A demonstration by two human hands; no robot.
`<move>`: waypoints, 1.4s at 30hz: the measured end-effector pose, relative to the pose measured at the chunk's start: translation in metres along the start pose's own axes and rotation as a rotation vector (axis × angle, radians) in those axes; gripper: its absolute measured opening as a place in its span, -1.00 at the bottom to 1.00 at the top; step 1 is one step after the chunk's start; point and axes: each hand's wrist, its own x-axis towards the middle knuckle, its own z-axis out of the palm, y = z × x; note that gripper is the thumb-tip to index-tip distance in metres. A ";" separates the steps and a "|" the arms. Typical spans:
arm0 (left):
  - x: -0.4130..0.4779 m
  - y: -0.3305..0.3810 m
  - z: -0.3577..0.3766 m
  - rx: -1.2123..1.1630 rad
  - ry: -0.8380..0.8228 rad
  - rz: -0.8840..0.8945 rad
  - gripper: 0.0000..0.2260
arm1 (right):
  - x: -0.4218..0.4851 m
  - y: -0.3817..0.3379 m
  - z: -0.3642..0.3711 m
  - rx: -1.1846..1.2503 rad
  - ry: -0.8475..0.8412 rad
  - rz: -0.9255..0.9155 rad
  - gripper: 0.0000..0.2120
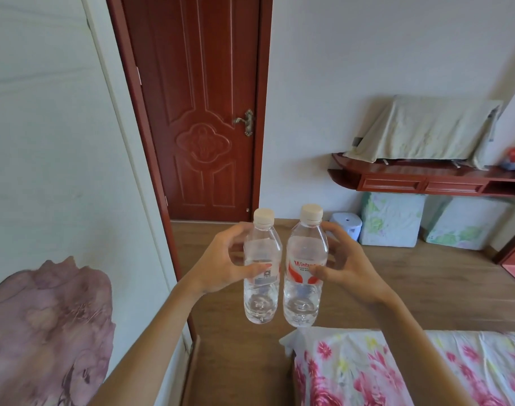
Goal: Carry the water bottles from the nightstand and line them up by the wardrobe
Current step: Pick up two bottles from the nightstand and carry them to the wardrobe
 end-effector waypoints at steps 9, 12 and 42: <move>0.064 -0.038 -0.034 -0.041 -0.066 0.000 -0.46 | 0.080 0.015 0.006 0.008 0.034 0.020 -0.37; 0.083 -0.046 -0.041 -0.057 -0.074 0.005 -0.47 | 0.099 0.020 0.006 0.009 0.043 0.034 -0.34; 0.358 -0.151 -0.076 -0.072 0.037 -0.030 -0.47 | 0.405 0.131 -0.085 -0.013 -0.095 -0.002 -0.39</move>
